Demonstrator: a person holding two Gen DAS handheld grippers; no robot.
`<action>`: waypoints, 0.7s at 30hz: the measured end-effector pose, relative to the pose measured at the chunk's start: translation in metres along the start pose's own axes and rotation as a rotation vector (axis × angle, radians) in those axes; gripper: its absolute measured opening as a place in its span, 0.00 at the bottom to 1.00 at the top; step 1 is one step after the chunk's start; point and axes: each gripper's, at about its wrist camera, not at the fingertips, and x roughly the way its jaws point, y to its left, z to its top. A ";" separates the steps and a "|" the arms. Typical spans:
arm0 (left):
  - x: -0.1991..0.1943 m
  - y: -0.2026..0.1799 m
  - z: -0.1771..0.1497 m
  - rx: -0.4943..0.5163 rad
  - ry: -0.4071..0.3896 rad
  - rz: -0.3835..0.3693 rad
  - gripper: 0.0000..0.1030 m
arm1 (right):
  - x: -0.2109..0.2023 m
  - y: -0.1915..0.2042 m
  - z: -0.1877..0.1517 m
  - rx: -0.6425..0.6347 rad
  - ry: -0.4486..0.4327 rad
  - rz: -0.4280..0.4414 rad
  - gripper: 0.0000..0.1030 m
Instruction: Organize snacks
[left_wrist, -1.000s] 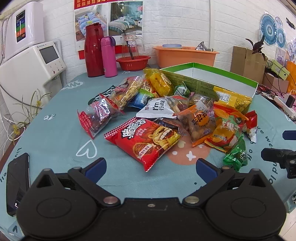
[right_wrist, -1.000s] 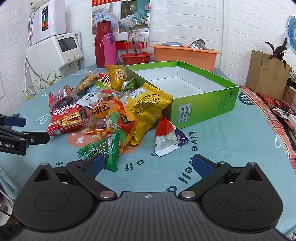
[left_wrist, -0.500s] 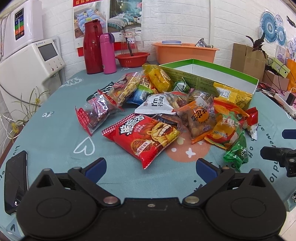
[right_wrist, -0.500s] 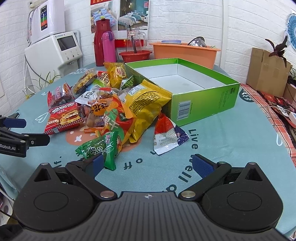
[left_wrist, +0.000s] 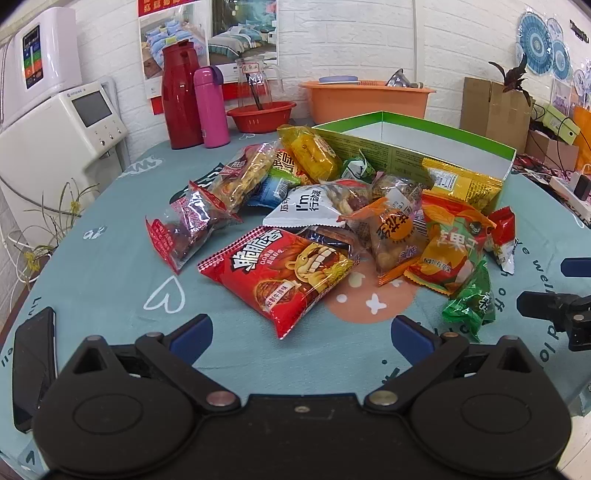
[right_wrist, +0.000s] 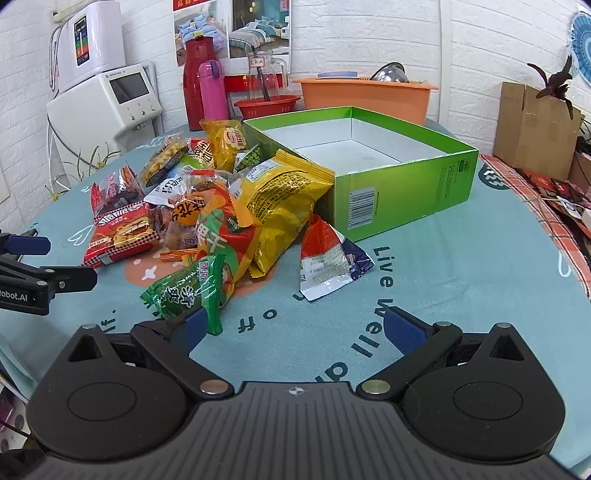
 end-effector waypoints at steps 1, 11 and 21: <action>0.000 -0.001 0.000 0.002 -0.001 0.001 1.00 | 0.000 -0.001 0.000 0.000 0.000 0.002 1.00; -0.001 -0.011 0.005 0.024 -0.001 0.003 1.00 | 0.006 -0.009 -0.002 0.007 -0.006 0.035 1.00; -0.006 -0.053 0.030 0.127 -0.049 -0.208 1.00 | -0.006 -0.049 0.001 0.002 -0.177 0.064 1.00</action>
